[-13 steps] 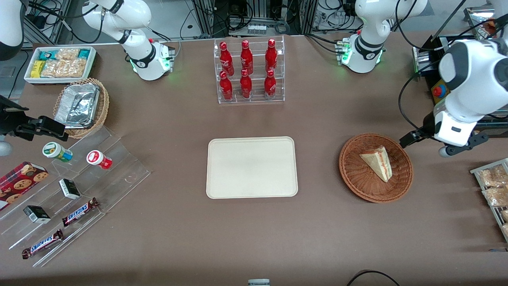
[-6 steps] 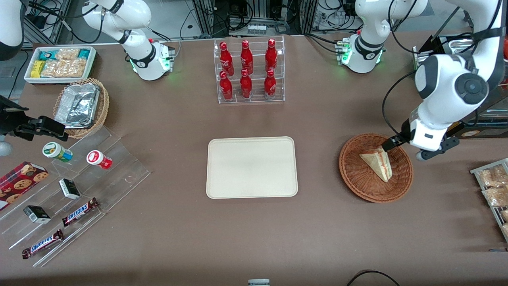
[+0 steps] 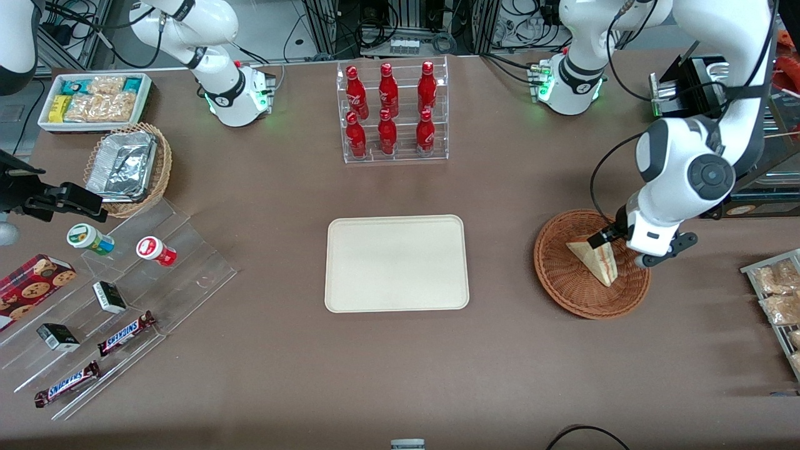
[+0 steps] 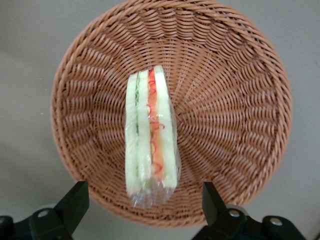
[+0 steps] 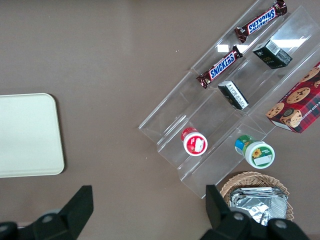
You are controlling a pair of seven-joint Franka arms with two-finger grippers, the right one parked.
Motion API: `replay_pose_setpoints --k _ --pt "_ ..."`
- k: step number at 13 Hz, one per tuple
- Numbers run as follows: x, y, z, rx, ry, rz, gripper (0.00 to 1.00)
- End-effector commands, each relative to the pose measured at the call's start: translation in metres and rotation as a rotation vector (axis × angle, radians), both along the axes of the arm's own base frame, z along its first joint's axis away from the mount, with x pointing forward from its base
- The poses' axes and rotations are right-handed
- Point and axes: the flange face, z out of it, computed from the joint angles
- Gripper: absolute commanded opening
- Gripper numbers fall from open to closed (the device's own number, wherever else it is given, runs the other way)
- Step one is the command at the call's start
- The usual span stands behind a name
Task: Place sandwich from basket to tray
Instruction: 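Move the open left gripper over the sandwich in the wicker basket, then lower the left gripper and close it on the wrapped sandwich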
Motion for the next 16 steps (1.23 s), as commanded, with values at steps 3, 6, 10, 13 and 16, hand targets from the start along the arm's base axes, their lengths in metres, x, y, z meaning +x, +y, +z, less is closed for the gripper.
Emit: replay_pose_setpoints --k 3,6,10,13,16 --pt "0.01 0.0 -0.029 0.01 -0.03 0.044 1.0" --pt "0.012 0.002 -0.055 0.009 -0.038 0.076 1.0" --pt "0.011 -0.001 -0.06 0.017 -0.035 0.179 0.3" --pt "0.01 -0.003 -0.057 0.017 -0.032 0.173 0.0" --pt "0.016 -0.003 -0.045 0.018 -0.036 0.157 0.0"
